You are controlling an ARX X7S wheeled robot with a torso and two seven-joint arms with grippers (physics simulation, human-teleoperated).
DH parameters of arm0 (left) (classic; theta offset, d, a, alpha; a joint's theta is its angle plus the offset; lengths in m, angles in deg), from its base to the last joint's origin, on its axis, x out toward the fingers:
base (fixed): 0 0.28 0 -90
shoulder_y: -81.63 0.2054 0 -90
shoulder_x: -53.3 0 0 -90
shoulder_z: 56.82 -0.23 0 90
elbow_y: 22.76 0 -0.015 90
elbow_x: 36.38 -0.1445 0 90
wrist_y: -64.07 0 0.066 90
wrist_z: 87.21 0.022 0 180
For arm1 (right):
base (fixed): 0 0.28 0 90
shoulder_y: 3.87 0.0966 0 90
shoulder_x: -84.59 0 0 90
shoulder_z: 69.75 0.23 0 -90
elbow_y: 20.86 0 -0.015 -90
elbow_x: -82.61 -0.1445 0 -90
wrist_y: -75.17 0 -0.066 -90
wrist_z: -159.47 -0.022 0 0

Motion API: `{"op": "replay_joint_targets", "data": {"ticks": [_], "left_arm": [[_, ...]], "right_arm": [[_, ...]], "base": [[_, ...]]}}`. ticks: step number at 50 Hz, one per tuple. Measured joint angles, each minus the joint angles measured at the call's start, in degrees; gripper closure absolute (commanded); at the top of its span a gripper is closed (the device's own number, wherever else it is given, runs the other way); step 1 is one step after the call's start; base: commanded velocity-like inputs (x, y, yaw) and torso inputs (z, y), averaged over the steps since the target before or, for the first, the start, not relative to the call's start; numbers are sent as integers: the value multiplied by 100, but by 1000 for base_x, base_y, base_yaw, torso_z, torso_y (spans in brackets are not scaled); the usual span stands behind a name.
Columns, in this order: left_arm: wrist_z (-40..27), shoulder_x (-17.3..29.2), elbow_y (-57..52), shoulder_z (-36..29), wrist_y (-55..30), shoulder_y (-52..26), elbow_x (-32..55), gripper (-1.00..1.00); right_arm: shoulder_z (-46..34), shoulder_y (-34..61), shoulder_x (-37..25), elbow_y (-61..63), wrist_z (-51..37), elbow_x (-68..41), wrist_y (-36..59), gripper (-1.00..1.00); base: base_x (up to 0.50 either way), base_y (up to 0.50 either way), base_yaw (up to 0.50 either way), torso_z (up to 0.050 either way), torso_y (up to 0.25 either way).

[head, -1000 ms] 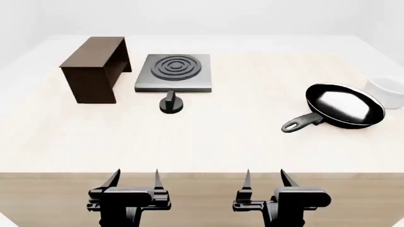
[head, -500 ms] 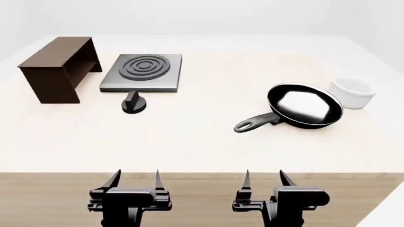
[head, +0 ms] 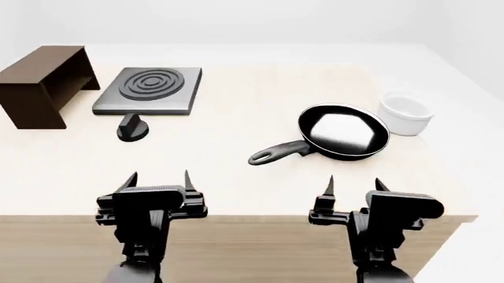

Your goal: Put the frying pan on top of the cabinet.

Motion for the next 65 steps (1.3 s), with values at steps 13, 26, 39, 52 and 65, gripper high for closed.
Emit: {"op": "replay_joint_targets", "data": {"ticks": [13, 26, 39, 52, 65], "left_arm": [[-270, 39, -1013, 342, -1475, -1012, 287, -100], [-407, 123, -1058, 301, -1604, -1265, 321, -100], [-486, 201, -1039, 239, -1577, -1331, 372, -100], [-555, 263, -1009, 168, -1536, -1353, 415, -100], [-592, 346, -1083, 88, -1648, -1350, 482, -100]], "right_arm": [[151, 644, -445, 1855, -419, 36, 1751, -100], [188, 840, -569, 2287, -557, 12, 2189, -100], [207, 891, -624, 2391, -616, -21, 2279, -100], [196, 908, -663, 2387, -659, -37, 2258, -100], [160, 904, -709, 2374, -682, -52, 2274, -100]], "base": [[500, 0, 0, 0, 0], [500, 0, 0, 0, 0], [500, 0, 0, 0, 0], [500, 0, 0, 0, 2], [192, 0, 0, 0, 0]]}}
